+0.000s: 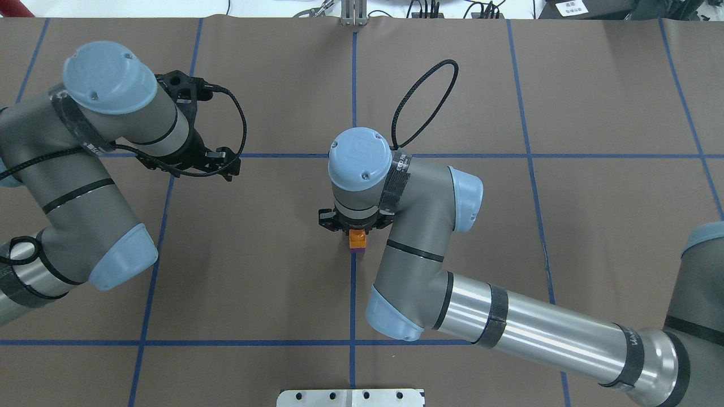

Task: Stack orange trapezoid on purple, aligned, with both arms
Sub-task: 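Align and lower the orange block onto the purple block with the right gripper, then open the right gripper and lift it off the stacked blocks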

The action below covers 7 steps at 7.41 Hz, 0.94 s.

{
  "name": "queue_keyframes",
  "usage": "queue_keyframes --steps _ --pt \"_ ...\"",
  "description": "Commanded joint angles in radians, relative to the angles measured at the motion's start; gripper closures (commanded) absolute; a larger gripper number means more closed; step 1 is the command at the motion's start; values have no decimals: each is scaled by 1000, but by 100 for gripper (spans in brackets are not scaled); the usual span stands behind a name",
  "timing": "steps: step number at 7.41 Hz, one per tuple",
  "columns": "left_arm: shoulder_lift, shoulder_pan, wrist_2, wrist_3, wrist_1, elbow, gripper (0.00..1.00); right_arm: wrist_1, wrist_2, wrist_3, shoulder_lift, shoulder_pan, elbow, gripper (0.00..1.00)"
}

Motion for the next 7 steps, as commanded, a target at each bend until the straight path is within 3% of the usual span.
queue_keyframes --steps 1,3,5,7 --pt "-2 0 0 0 0 0 0 0 -9 -1 1 0 2 0" --pt "-3 0 0 1 0 -1 0 0 2 -2 2 12 40 0" --pt "3 -33 -2 77 8 -23 0 -93 75 -19 -50 111 183 0" --pt "90 -140 -95 256 17 -56 0 -123 193 -135 -227 272 331 0"
